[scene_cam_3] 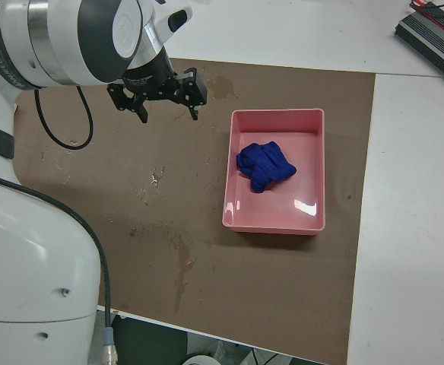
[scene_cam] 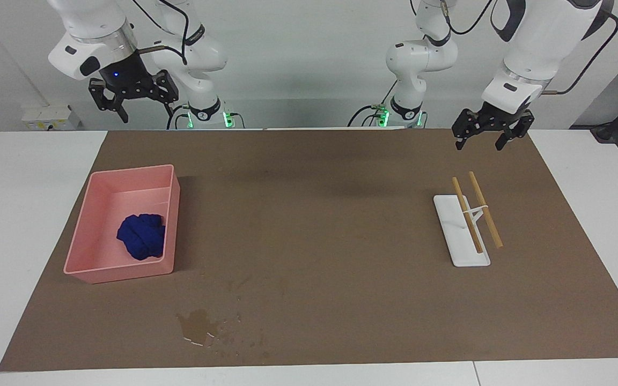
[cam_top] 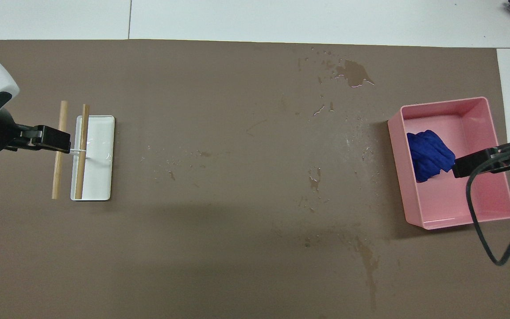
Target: Wipe water with towel using both arms
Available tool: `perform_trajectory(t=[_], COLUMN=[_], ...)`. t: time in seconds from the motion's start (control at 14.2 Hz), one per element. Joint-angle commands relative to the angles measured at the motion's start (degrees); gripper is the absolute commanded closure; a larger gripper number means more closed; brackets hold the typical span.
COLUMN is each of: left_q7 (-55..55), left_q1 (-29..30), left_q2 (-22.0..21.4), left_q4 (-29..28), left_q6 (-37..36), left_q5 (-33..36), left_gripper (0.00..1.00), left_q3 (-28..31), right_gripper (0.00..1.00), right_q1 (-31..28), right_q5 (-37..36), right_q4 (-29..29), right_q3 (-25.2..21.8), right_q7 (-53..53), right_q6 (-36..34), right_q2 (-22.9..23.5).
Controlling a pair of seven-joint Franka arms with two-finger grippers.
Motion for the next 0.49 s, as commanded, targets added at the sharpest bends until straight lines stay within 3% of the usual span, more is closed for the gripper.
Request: perform_trajectory(t=[0.0,0.42], left_q7=[-0.06,-0.06], left_q1=[-0.44,-0.44], left_q2=[-0.57,-0.57], left_q4=[-0.5,-0.5], left_q6=[-0.65,-0.65], left_q5=[0.88,0.88], left_gripper=[0.0,0.0], left_q3=[0.43,0.43], right_gripper=[0.0,0.0], right_q1=[-0.47,-0.38], right_q5=[-0.88,-2.03], right_q4=[-1.31,-1.31], right_q3=[-0.04,-0.04], right_q7=[1.1,2.86], right_q6=[0.13,0.49], right_q2=[-1.26,-1.26])
